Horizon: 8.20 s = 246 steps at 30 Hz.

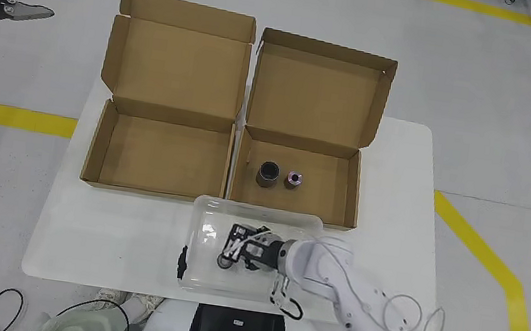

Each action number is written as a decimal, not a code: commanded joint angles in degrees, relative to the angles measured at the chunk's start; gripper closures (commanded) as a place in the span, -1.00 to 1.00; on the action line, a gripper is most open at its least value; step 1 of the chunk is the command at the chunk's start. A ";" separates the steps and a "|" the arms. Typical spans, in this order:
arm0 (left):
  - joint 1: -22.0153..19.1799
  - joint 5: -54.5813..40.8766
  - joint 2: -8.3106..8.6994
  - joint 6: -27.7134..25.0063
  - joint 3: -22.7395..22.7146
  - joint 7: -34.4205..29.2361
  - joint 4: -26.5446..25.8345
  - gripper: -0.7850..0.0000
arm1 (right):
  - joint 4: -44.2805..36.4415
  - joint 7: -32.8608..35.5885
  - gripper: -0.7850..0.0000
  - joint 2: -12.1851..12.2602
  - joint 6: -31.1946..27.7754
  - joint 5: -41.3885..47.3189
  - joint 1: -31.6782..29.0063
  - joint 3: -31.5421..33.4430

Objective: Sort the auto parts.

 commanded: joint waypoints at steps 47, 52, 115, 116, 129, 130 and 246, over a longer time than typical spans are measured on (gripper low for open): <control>0.00 0.00 0.00 0.00 0.00 0.00 0.00 -1.00 | 5.35 -0.62 1.00 -2.88 3.31 -2.10 4.49 -4.16; 0.00 0.00 0.00 0.00 0.00 0.00 0.00 -1.00 | 4.53 -3.99 1.00 -2.37 1.92 -1.22 3.13 -2.60; 0.00 0.00 0.00 0.00 0.00 0.00 0.00 -1.00 | -19.95 -32.77 1.00 0.91 -11.23 16.49 8.67 12.14; 0.00 0.00 0.00 0.00 0.00 0.00 0.00 -1.00 | -20.08 -32.31 1.00 0.78 -10.78 16.77 9.34 11.93; 0.00 0.00 0.00 0.00 0.00 0.00 0.00 -1.00 | -19.75 -29.99 1.00 -0.22 -7.63 18.59 13.01 10.85; 0.00 0.00 0.00 0.00 0.00 0.00 0.00 -1.00 | -19.56 -30.14 1.00 -0.23 -7.49 18.74 12.87 10.91; 0.00 0.00 0.00 0.00 0.00 0.00 0.00 -1.00 | 42.31 -9.97 1.00 -22.87 0.70 25.09 39.01 -19.40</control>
